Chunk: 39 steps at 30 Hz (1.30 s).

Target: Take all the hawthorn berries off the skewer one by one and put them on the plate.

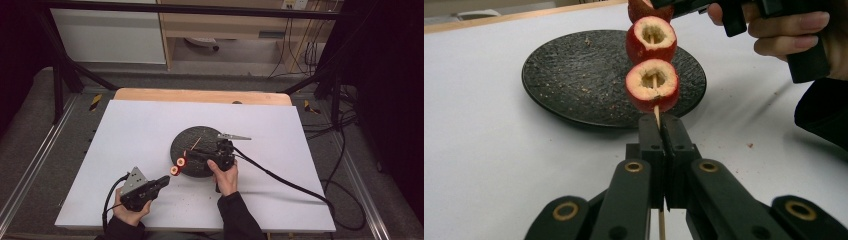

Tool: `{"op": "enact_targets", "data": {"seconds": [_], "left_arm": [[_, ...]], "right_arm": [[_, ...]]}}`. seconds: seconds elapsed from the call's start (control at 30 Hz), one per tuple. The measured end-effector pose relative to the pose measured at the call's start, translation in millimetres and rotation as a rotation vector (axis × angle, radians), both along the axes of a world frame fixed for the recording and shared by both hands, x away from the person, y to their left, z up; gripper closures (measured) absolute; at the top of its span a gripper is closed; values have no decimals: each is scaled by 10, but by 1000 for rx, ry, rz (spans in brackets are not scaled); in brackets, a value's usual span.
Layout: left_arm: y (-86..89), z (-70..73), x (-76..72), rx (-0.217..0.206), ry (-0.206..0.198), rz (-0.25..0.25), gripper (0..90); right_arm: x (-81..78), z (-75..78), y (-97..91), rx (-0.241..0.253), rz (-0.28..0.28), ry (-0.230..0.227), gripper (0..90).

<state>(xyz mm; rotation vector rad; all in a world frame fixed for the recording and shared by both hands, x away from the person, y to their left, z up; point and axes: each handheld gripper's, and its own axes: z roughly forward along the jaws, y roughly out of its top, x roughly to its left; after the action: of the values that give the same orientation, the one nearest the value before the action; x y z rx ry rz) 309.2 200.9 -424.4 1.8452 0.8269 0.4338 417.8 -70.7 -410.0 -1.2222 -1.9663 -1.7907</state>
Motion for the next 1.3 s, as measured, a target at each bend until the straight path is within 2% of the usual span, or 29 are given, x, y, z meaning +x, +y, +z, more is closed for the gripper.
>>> {"op": "enact_targets", "data": {"seconds": [0.07, 0.2, 0.33, 0.47, 0.63, 0.73, 0.8, 0.93, 1.03, 1.17, 1.3], "left_arm": [[2, 4, -8, 3, 2, -3, 887], [15, 28, -23, -15, -12, -2, 887], [11, 19, -31, -9, -13, -4, 887], [23, 29, -37, -22, -24, -4, 887], [25, 28, -41, -22, -27, -3, 887], [36, 27, -43, -22, -26, -2, 887], [35, 27, -42, -22, -26, -2, 886], [34, 16, -37, -18, -24, 1, 886], [45, 13, -29, -17, -22, 2, 886], [55, 5, -16, -13, -13, 8, 886], [57, 0, -9, -17, -5, 14, 886]], "right_arm": [[0, 30, -14, -5, -27, -20, 709], [5, 91, -47, 5, -44, -38, 710], [14, 131, -77, 1, -65, -47, 712], [55, 212, -136, 1, -91, -52, 711], [131, 294, -213, -14, -120, -67, 712], [185, 353, -286, -19, -165, -93, 713], [222, 402, -344, -22, -183, -94, 713], [290, 463, -425, -54, -213, -105, 713], [355, 454, -487, -73, -245, -106, 714], [419, 357, -548, -91, -278, -90, 713], [422, 155, -486, -143, -255, -53, 713]]}}
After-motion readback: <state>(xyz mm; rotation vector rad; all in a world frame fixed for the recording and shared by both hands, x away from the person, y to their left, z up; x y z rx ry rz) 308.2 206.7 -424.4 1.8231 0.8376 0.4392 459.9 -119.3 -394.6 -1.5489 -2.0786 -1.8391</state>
